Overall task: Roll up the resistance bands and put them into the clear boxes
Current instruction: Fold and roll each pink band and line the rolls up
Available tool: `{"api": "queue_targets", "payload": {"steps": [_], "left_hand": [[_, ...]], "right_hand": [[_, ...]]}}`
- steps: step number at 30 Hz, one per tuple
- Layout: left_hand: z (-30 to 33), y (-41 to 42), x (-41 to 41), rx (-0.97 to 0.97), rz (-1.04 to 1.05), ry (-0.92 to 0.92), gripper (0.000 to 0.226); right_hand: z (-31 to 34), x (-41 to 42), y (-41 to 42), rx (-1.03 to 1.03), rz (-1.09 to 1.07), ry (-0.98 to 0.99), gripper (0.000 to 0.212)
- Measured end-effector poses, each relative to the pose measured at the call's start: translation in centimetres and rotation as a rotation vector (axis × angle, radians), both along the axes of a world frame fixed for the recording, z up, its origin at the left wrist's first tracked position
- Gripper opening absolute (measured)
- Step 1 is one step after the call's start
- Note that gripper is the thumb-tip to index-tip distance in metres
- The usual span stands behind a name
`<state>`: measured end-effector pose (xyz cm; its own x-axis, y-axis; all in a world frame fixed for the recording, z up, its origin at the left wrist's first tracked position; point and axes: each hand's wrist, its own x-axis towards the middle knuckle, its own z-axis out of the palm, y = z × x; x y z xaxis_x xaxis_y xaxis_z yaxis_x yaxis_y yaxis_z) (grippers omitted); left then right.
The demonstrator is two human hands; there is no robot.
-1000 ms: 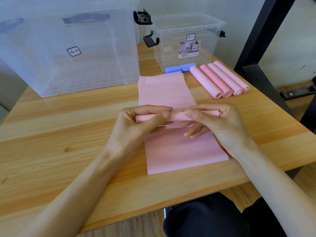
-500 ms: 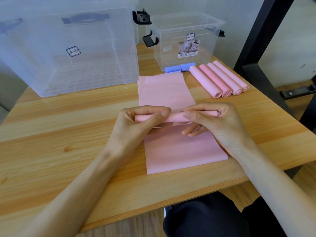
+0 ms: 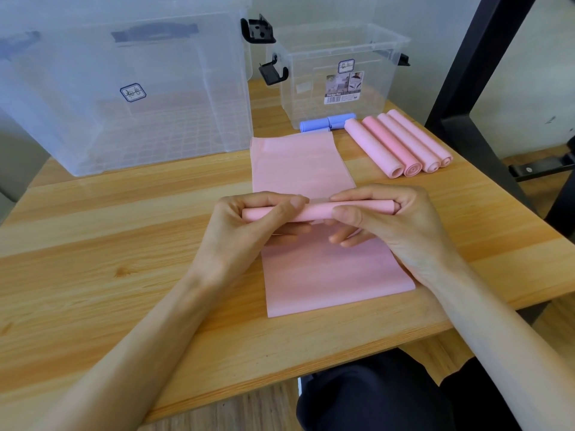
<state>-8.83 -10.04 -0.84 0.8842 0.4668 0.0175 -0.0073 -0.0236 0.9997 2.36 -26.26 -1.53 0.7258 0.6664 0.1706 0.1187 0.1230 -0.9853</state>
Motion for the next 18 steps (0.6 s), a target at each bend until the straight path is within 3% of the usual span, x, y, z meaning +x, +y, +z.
{"api": "queue_targets", "payload": {"steps": [10,18], "left_hand": [[-0.14,0.11,-0.09,0.045,0.016,-0.03,0.014],[-0.13,0.11,-0.08,0.041,0.004,-0.026,0.021]], "right_hand": [[0.0,0.07,0.15,-0.018,-0.024,0.03,0.02],[-0.03,0.03,0.09,-0.003,-0.025,0.007,0.019]]}}
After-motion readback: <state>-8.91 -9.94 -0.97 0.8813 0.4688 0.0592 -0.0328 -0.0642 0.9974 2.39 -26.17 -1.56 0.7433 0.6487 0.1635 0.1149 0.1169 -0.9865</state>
